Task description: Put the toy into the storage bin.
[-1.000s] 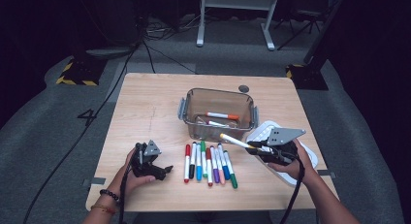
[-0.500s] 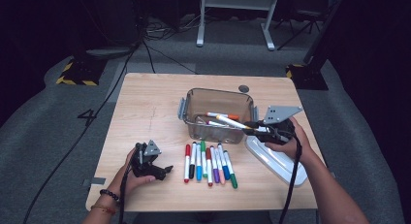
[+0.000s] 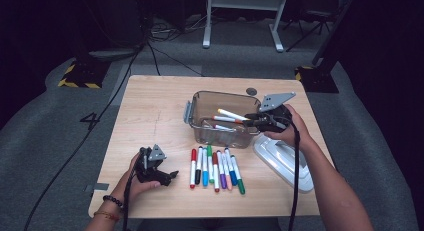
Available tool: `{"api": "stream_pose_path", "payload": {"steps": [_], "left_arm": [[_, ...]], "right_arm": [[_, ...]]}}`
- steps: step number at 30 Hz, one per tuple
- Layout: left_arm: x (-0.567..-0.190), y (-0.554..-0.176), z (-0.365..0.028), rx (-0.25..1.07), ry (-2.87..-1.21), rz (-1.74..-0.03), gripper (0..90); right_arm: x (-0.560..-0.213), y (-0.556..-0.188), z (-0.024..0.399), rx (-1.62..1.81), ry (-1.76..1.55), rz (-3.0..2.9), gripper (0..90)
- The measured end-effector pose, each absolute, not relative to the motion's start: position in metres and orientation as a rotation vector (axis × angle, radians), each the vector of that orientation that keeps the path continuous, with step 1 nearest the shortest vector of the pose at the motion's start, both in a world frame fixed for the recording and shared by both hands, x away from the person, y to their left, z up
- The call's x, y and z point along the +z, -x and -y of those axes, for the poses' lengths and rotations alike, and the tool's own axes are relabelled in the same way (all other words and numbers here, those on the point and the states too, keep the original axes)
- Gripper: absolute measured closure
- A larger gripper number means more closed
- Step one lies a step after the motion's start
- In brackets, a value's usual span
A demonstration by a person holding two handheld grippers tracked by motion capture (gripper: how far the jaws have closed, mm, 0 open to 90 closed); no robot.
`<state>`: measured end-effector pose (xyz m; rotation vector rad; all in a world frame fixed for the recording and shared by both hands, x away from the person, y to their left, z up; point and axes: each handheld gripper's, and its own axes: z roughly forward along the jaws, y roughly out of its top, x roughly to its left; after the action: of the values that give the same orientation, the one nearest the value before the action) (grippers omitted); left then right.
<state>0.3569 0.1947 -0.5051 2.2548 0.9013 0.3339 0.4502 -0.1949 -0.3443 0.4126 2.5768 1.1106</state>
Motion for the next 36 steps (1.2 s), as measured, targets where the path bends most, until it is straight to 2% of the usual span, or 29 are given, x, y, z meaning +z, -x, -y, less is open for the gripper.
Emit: {"api": "stream_pose_path", "payload": {"steps": [12, 22, 36], "left_arm": [[-0.505, -0.357, -0.195, 0.334, -2.255, -0.901, 6.2], [-0.505, -0.357, -0.195, 0.335, -2.254, -0.901, 6.2], [-0.505, -0.357, -0.195, 0.335, -2.255, -0.901, 6.2]], "right_arm": [[-0.356, -0.479, 0.171, 1.012, -0.397, -2.651, 74.7], [-0.379, -0.5, 0.15, 0.883, -0.338, -2.792, 74.7], [-0.398, -0.514, 0.144, 0.724, -0.368, -2.872, 74.4]]}}
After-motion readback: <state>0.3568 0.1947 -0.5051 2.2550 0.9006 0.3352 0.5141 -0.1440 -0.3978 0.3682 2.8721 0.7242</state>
